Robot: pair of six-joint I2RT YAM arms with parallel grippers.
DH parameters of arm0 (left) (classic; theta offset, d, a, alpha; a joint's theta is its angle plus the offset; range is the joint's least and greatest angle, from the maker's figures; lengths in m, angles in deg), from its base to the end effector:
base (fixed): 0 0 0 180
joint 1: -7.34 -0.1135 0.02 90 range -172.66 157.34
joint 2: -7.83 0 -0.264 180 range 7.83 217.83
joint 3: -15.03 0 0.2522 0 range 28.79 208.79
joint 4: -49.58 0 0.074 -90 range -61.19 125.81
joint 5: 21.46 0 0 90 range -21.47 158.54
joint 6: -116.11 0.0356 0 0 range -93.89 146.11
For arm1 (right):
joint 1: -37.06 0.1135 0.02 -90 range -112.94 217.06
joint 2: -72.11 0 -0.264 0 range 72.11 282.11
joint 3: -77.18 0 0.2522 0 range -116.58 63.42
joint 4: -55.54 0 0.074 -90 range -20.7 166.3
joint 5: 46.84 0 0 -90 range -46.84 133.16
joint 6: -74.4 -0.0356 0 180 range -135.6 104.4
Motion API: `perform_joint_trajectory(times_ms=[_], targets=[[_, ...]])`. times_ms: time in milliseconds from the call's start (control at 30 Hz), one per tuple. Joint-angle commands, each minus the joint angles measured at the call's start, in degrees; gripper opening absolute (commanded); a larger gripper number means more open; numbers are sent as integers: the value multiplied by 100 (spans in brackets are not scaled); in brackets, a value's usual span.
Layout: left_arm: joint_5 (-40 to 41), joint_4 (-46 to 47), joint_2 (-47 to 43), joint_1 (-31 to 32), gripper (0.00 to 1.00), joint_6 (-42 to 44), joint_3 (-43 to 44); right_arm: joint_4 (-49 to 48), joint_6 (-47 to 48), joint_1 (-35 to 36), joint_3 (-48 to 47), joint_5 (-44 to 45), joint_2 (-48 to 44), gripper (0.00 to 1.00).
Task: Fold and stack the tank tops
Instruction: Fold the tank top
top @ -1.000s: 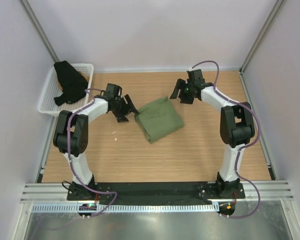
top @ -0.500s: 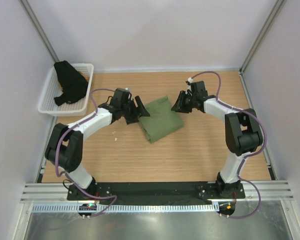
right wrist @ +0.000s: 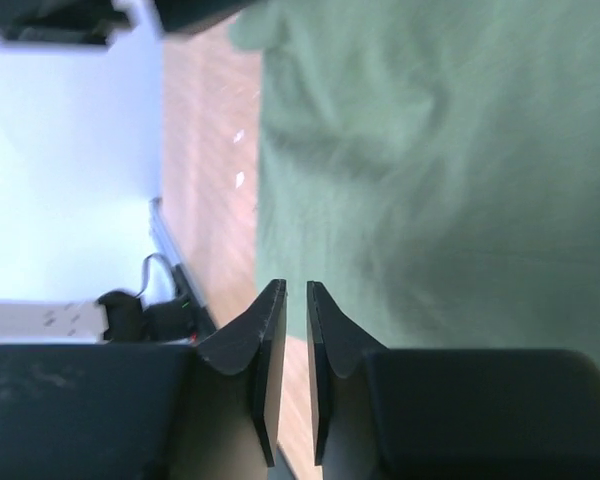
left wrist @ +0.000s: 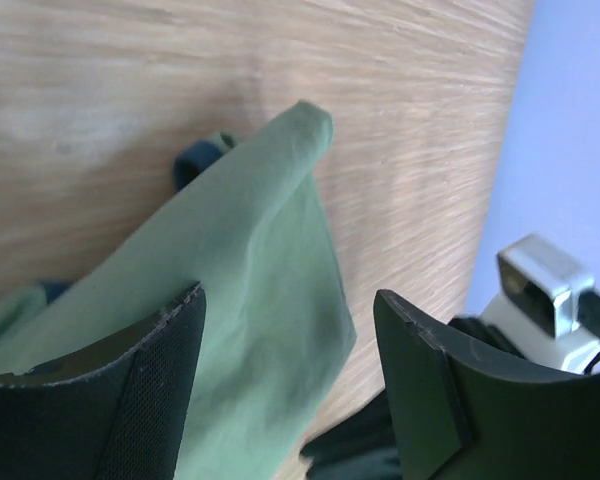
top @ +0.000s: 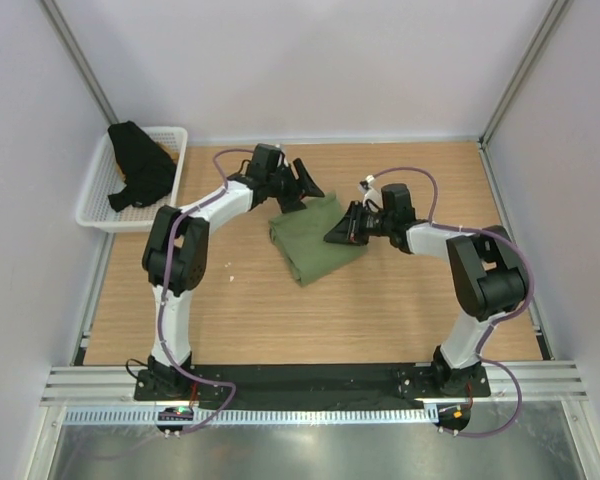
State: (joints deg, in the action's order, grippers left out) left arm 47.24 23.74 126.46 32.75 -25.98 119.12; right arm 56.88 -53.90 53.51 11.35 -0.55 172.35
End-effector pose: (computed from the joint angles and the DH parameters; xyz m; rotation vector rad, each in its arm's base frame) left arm 0.4210 -0.2143 0.2125 -0.3612 2.4545 -1.0777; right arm 0.3344 0.1244 0.1725 -0.0279 2.3280 1.3494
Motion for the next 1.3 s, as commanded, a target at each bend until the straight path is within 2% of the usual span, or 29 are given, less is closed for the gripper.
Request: perform_joint_trajectory(times_ms=[0, 100, 233, 367, 467, 533, 667, 833, 1000, 1133, 1267], targets=[[-654, 371, 554, -141, 69, -318, 249, -1173, -615, 60, 101, -866, 423, 19], [-744, 601, 854, -343, 68, -494, 188, -1866, -959, 34, 294, -842, 845, 15], [-814, 601, 1039, -510, 68, -433, 161, -1807, -1073, -89, 426, -824, 1339, 13], [-876, 558, 794, -537, 68, -249, 143, -1860, -1171, -195, 496, -798, 1454, 10], [-815, 321, 329, -546, 70, -82, 126, -1466, -778, -160, 461, -623, 1007, 10], [-744, 241, -13, -520, 71, 41, 12, -842, -478, -90, 348, -482, 526, 11], [-490, 232, -1023, -397, 72, 191, -497, -586, -353, 270, 251, -533, 49, 13], [-550, 345, -1465, -379, 73, 147, -1139, 204, 33, 885, -294, -710, 205, 13], [-734, 539, -949, -405, 72, 103, -1324, -5, -98, 1062, -312, -833, 722, 13], [-823, 707, -212, -484, 71, 7, -1115, 83, -150, 1054, -409, -991, 1365, 13], [-929, 786, 204, -624, 69, -20, -1008, -251, -362, 1010, -163, -1167, 1779, 13]])
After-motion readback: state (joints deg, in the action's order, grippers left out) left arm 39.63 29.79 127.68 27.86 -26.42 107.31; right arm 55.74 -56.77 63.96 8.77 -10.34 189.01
